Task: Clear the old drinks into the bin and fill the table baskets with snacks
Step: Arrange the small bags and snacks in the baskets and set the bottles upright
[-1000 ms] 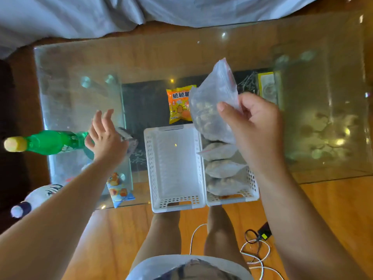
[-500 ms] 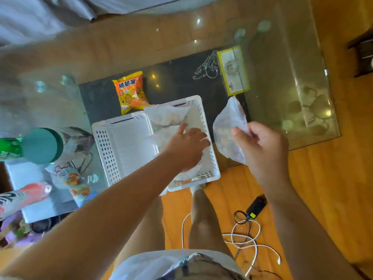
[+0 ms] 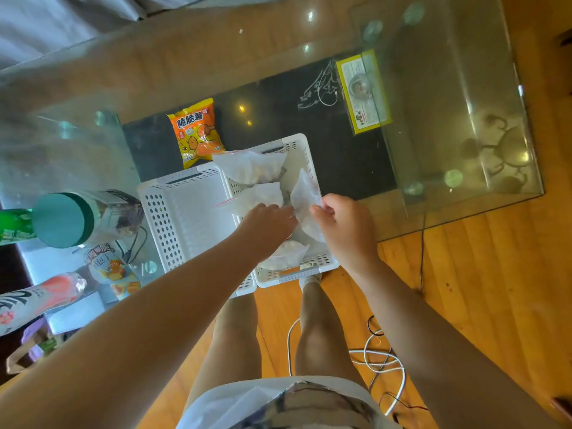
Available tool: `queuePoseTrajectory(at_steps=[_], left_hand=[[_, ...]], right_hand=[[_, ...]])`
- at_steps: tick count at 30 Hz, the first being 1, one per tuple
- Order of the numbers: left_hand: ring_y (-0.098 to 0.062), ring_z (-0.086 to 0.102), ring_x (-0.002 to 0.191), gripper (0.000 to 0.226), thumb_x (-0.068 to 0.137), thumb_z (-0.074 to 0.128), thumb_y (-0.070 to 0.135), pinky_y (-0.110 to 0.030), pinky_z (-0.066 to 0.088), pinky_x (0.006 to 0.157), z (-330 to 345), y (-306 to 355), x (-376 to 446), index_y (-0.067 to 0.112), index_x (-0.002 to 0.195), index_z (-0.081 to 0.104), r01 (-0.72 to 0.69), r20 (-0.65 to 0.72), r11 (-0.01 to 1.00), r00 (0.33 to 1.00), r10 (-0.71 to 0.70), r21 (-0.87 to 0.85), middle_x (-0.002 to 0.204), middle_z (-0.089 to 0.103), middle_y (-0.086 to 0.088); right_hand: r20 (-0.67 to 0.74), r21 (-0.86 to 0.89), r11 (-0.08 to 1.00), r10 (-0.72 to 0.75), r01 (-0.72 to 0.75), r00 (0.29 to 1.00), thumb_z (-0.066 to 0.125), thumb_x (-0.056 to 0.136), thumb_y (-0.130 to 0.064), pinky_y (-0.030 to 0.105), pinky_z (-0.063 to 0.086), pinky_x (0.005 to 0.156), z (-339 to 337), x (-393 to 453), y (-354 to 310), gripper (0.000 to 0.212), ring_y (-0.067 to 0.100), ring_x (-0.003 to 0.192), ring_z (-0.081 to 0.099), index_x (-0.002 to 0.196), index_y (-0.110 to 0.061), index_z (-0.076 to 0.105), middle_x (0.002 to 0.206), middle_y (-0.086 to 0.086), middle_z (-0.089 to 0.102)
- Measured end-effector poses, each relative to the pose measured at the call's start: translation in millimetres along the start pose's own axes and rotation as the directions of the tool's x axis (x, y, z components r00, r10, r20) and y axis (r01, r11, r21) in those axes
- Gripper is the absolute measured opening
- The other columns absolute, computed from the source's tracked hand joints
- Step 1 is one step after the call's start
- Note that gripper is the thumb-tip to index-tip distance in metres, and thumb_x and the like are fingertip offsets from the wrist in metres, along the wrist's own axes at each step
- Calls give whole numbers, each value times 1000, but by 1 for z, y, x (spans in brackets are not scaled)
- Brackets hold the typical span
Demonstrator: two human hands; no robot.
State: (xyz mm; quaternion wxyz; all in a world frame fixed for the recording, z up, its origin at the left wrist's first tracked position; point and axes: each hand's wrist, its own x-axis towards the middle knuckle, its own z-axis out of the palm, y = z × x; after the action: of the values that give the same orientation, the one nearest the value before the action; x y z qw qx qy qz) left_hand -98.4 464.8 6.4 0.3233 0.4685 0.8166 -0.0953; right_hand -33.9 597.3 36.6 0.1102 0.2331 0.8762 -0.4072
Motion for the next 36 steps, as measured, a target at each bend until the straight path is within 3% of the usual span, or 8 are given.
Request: queuePoseTrajectory(at_steps=[9, 13, 17, 21, 23, 26, 32, 36], left_hand=[[-20, 63, 104, 37, 90, 60, 17, -36, 52, 94, -1, 0, -5, 17, 127, 53, 31, -22, 982, 999, -35, -187, 123, 58, -1], [-26, 62, 111, 45, 91, 59, 18, -41, 52, 94, -3, -1, -12, 20, 133, 45, 174, -53, 877, 974, -220, -448, 132, 57, -2], [-24, 62, 105, 25, 94, 51, 32, -35, 48, 88, 2, -16, -18, 25, 116, 61, 405, 87, 721, 896, -436, -563, 120, 65, -1], [-24, 62, 96, 24, 93, 50, 38, -36, 51, 83, 3, -19, -22, 26, 103, 69, 435, 85, 581, 843, -531, -688, 109, 70, -1], [-25, 62, 96, 24, 93, 51, 37, -36, 51, 81, 3, -16, -21, 26, 102, 70, 424, 63, 553, 830, -555, -717, 109, 70, -1], [-25, 63, 95, 23, 94, 50, 36, -33, 48, 77, 8, -12, -23, 27, 100, 70, 430, 52, 526, 808, -587, -734, 107, 71, -1], [-24, 62, 98, 22, 94, 49, 35, -32, 48, 78, 18, -13, -24, 29, 102, 69, 444, 104, 380, 750, -654, -811, 109, 70, 2], [-23, 62, 97, 23, 95, 48, 34, -28, 43, 71, 17, -12, -17, 29, 104, 68, 411, 74, 367, 743, -665, -834, 106, 71, 1]], right_hand=[[132, 74, 997, 22, -32, 991, 49, 94, -28, 11, 26, 50, 33, 22, 31, 27, 2, 53, 44, 75, -11, 58, 57, -18, 41], [72, 123, 985, 114, -123, 991, 50, 93, -21, 18, 30, 52, 19, 32, 52, 23, 9, 57, 47, 76, -8, 59, 59, -5, 48], [69, 82, 968, 233, -239, 970, 57, 90, -20, 16, 42, 60, 3, 37, 63, 30, 17, 85, 58, 117, -7, 57, 101, 10, 63], [-123, -297, 947, -165, 123, 979, 69, 77, -7, 36, 50, 88, 7, 29, 47, 60, 28, 114, 54, 132, -14, 48, 128, 15, 53], [15, -507, 762, -459, 402, 888, 71, 70, -2, 49, 38, 103, 15, 26, 43, 63, 34, 126, 47, 129, -17, 53, 137, 15, 50], [279, -635, 555, -483, 537, 830, 70, 77, -13, 53, 13, 112, 29, 25, 47, 69, 31, 140, 29, 139, -22, 41, 151, 9, 34], [366, -701, 563, -242, 437, 898, 35, 95, -47, 52, -7, 113, 33, 33, 76, 70, 28, 146, -1, 145, -24, -9, 159, 6, -1], [405, -692, 573, -197, 440, 893, 28, 95, -50, 52, -10, 113, 29, 35, 69, 67, 27, 146, -8, 145, -25, -10, 159, 6, -6]])
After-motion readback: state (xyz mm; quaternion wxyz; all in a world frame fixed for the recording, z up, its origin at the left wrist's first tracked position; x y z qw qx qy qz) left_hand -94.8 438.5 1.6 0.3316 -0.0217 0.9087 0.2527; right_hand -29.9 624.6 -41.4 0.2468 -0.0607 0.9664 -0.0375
